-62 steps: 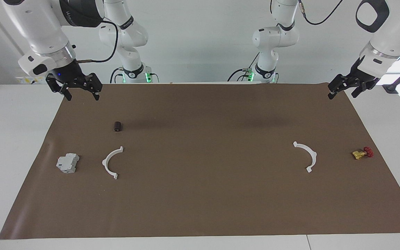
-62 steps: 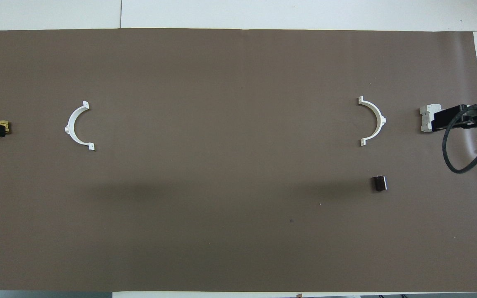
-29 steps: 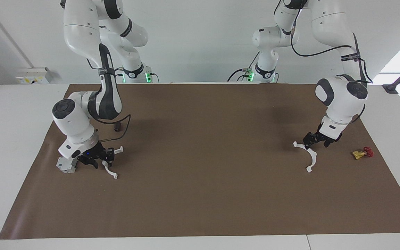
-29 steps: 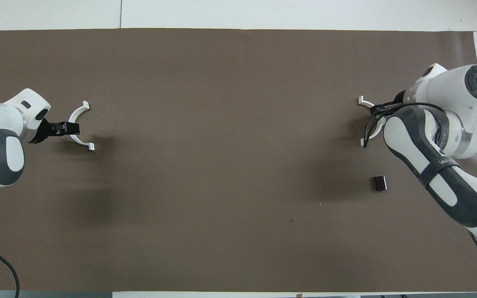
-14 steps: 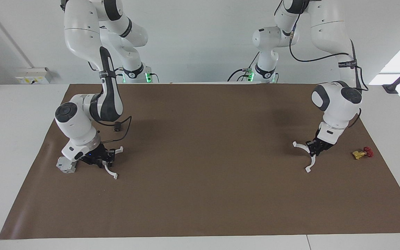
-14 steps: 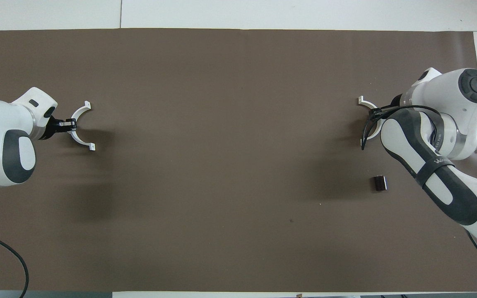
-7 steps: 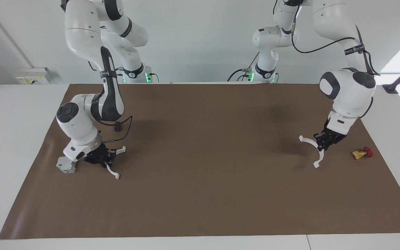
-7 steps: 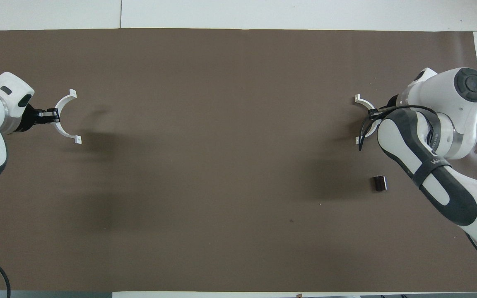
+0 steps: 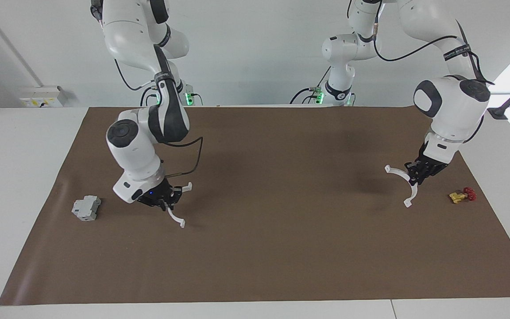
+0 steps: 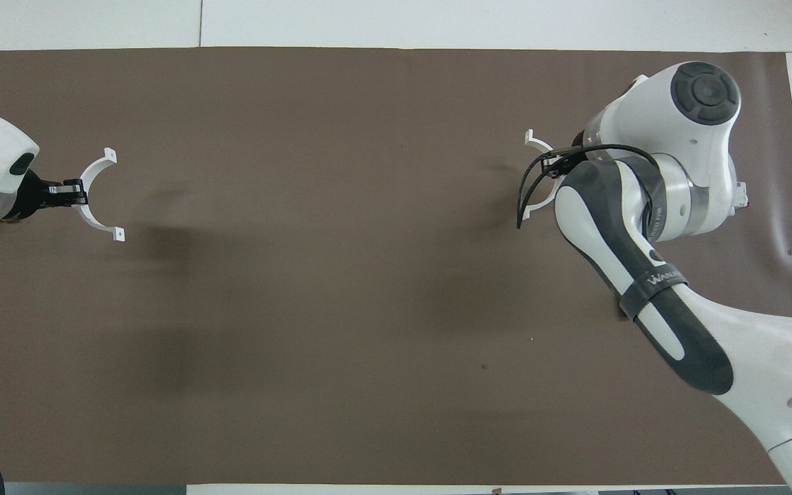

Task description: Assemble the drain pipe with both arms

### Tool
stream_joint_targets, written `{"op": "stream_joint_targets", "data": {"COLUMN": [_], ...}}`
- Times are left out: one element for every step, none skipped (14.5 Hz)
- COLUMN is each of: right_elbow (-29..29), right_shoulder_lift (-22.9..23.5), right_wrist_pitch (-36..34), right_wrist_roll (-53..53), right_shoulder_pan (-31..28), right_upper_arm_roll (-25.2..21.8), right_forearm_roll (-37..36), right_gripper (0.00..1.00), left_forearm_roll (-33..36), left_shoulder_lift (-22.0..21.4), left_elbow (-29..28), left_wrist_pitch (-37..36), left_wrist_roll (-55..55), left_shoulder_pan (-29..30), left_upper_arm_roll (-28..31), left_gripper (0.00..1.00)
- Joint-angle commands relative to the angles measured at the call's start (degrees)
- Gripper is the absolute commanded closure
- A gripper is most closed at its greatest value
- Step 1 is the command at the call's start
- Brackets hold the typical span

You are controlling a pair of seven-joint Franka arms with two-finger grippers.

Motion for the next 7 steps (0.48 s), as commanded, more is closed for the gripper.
{"op": "stream_joint_targets", "data": {"right_elbow": [5.5,6.91,7.8,7.72,7.8,7.98,8.07], "right_shoulder_lift": [2.78,3.22,3.48,3.57,4.18,5.32,6.64], "right_wrist_pitch": [-1.86,-2.31,-2.49,-2.14,-1.96,-1.52,-0.56], "right_wrist_roll": [8.09,9.87,10.58,10.59,10.59,10.59,10.68], "right_shoulder_pan": [6.12,7.97,9.56,10.53,12.37,14.39,15.89], "right_upper_arm_roll": [-0.17,-0.17,-0.17,-0.09,0.09,0.09,0.18], "right_forearm_roll": [0.69,0.78,0.69,0.69,0.26,-0.01,0.34], "right_gripper": [0.95,0.95,0.95,0.95,0.95,0.95,0.95], "left_forearm_roll": [-0.33,-0.33,-0.33,-0.33,-0.33,-0.33,-0.33], "left_shoulder_lift": [1.41,2.11,2.2,2.2,2.2,2.2,2.29], "left_elbow": [6.48,7.46,7.73,7.56,7.56,7.73,8.08], "left_wrist_pitch": [-7.7,-8.6,-8.78,-8.35,-8.69,-9.22,-9.83], "left_wrist_roll": [-0.12,-0.29,-0.29,-0.29,-0.2,-0.29,-0.29], "left_shoulder_pan": [0.23,0.14,-0.03,-0.47,-0.48,-0.39,-0.47], "left_upper_arm_roll": [-0.08,-0.08,-0.08,-0.08,-0.08,0.0,0.01], "left_gripper": [1.0,1.0,1.0,1.0,1.0,1.0,1.0]}}
